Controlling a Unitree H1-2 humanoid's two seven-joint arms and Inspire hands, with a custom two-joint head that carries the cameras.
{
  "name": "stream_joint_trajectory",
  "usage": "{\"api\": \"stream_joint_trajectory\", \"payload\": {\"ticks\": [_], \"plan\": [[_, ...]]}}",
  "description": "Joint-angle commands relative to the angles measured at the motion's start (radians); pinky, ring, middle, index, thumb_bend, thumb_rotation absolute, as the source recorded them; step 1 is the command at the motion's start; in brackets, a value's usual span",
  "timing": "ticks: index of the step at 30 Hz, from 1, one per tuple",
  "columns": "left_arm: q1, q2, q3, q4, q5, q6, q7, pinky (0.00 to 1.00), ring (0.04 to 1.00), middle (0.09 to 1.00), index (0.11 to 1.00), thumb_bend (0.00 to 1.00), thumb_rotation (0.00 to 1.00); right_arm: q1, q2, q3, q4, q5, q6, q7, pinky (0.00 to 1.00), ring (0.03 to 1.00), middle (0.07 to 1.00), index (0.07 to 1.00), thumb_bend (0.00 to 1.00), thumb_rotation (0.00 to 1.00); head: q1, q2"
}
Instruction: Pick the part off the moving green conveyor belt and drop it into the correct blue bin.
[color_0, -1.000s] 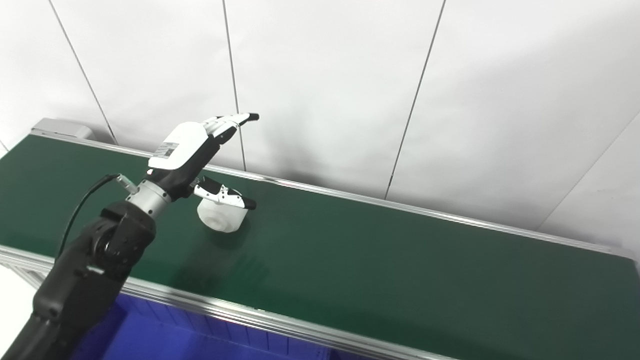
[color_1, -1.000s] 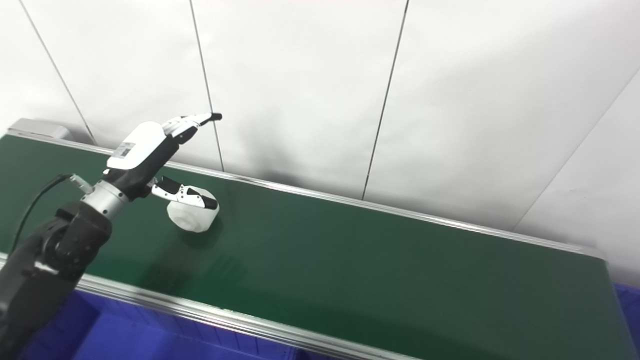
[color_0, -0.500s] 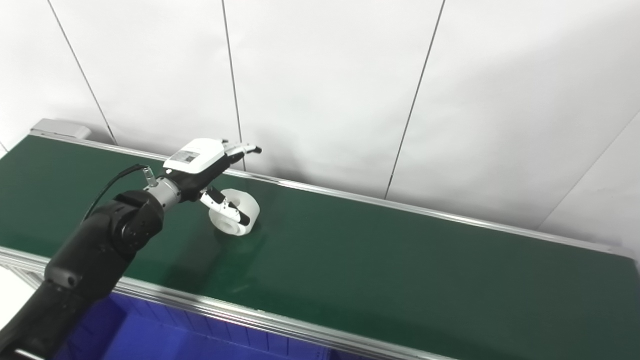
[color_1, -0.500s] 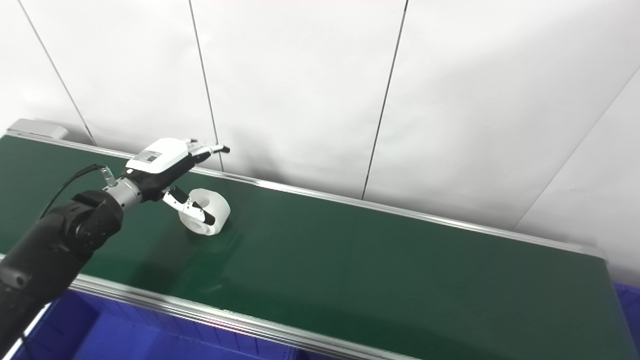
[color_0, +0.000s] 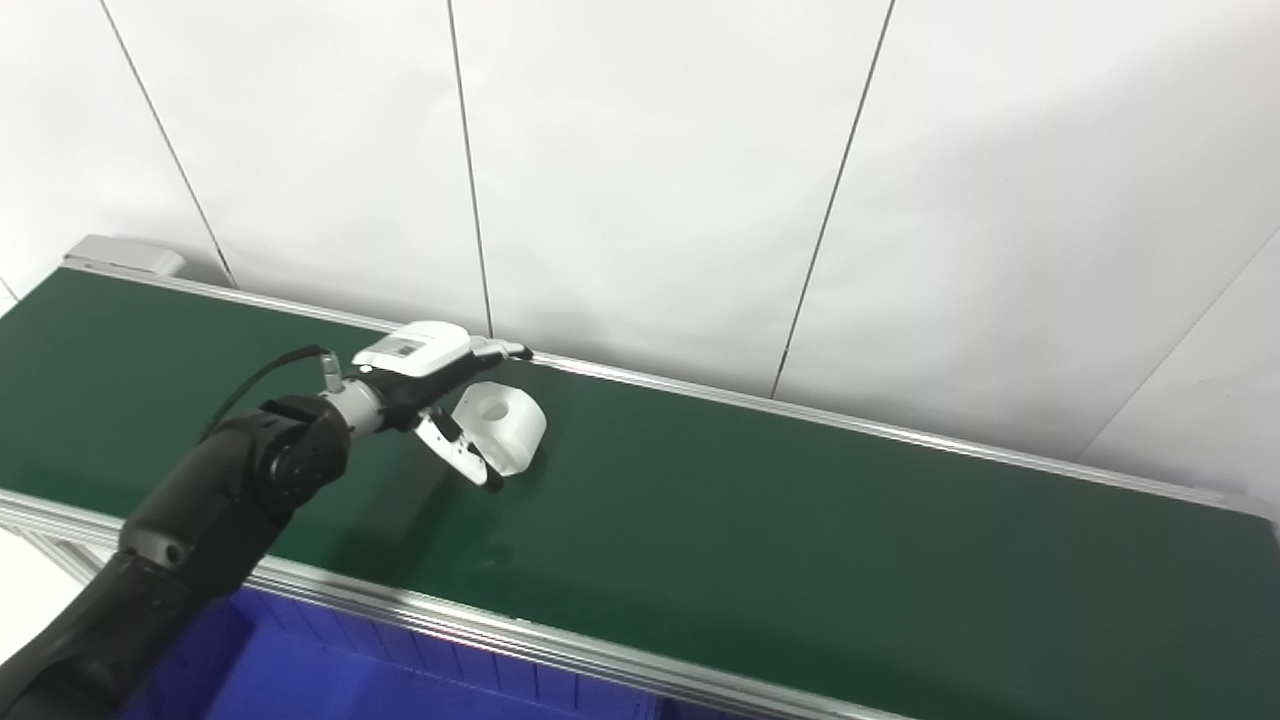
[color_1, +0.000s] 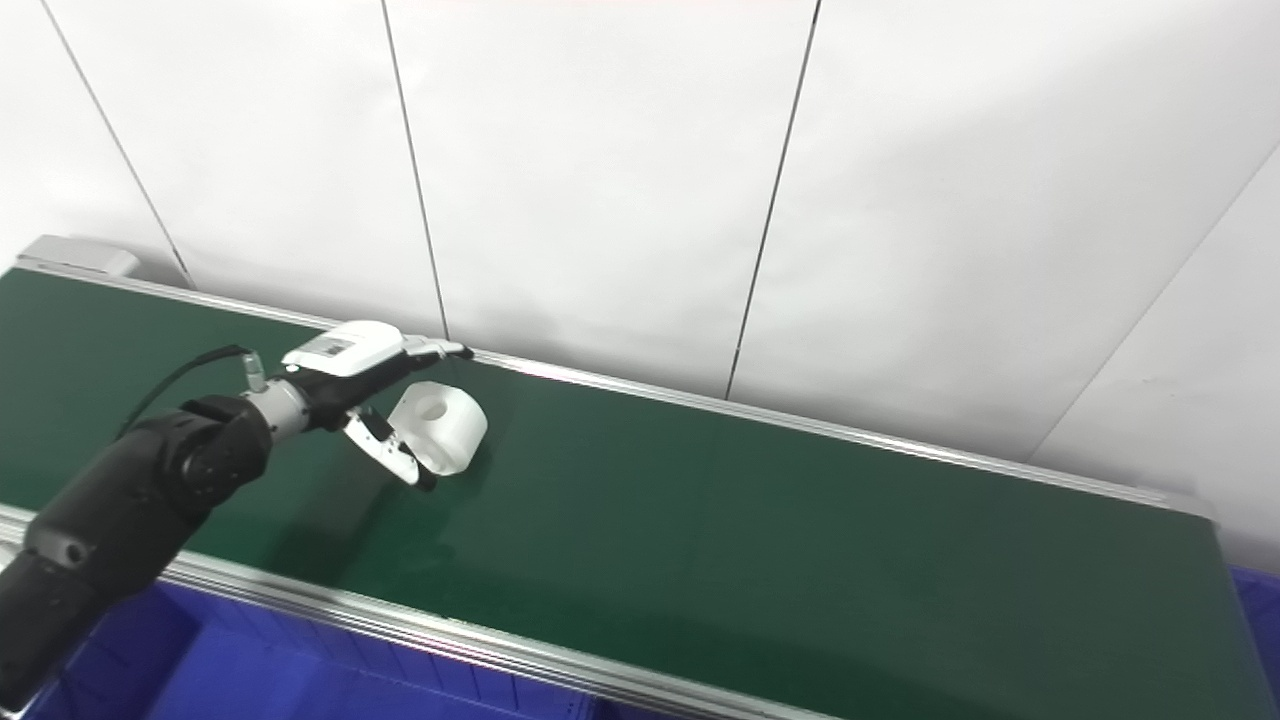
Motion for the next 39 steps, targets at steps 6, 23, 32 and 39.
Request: {"api": "stream_joint_trajectory", "payload": {"ticks": [6,23,32,39], "plan": [[-0.056,-0.018,-0.026,0.037,0.034,-0.002,0.063,0.95,0.938,0.941,0.924,0.96,0.40,0.018,0.012,0.006,-0.035,0.002,-0.057,0.007,1.00,1.000,1.000,1.000,0.68,0.97,-0.007,0.004],[-0.095,-0.106,-0.113,0.283,0.181,-0.127,0.535,0.59,0.622,0.628,0.508,0.57,0.05,0.025,0.019,0.009,-0.047,-0.010,-0.057,0.002,1.00,1.000,1.000,1.000,0.68,0.97,-0.014,0.009],[-0.102,-0.095,-0.124,0.272,0.160,-0.129,0.520,0.54,0.603,0.643,0.495,0.52,0.05,0.018,0.019,0.010,-0.046,-0.011,-0.057,0.004,1.00,1.000,1.000,1.000,0.68,0.97,-0.013,0.009],[-0.091,-0.084,-0.113,0.232,0.144,-0.120,0.481,0.57,0.633,0.667,0.496,0.52,0.05,0.022,0.022,0.009,-0.049,-0.008,-0.056,0.009,1.00,1.000,1.000,1.000,0.68,0.97,-0.015,0.008]]}}
